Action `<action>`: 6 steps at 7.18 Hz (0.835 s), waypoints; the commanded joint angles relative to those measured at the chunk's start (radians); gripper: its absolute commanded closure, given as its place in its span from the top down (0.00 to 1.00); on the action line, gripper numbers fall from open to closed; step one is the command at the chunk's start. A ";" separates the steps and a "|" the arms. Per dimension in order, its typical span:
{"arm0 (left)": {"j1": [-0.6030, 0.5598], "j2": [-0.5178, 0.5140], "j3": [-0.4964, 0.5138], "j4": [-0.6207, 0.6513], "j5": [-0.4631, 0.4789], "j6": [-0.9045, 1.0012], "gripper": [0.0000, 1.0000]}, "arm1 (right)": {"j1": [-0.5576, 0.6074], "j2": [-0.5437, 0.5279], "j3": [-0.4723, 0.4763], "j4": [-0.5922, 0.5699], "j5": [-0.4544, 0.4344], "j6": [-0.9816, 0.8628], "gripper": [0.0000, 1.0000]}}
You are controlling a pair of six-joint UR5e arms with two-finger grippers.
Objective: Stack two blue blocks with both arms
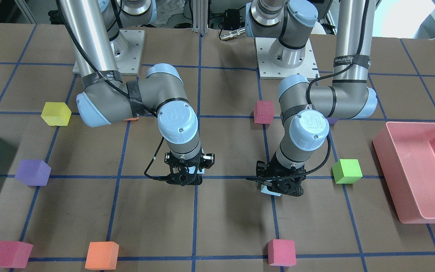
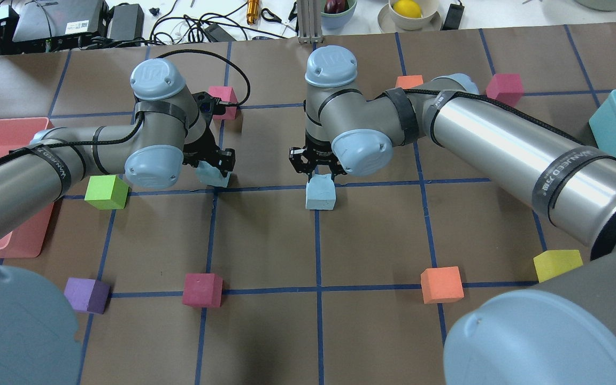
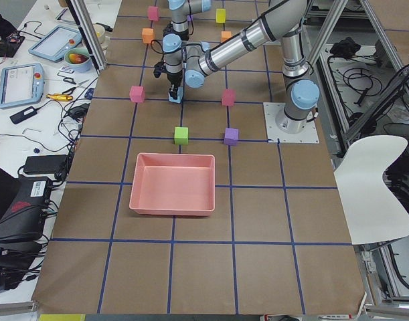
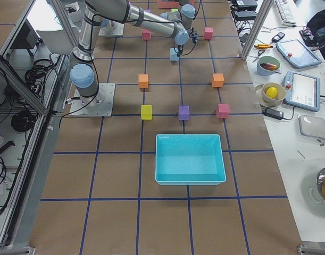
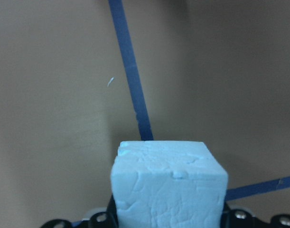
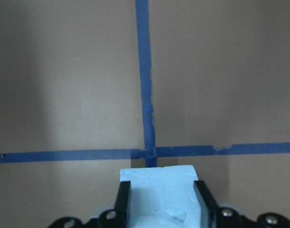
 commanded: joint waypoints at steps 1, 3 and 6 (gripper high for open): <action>-0.009 0.011 0.018 -0.011 -0.006 -0.011 0.00 | 0.012 0.006 0.020 -0.001 -0.003 -0.023 0.00; -0.011 0.039 0.026 -0.034 -0.006 -0.012 0.00 | 0.013 0.008 0.024 -0.016 -0.006 -0.027 0.72; -0.014 0.094 0.027 -0.103 -0.038 -0.022 0.00 | 0.010 -0.001 0.017 -0.061 -0.013 -0.028 1.00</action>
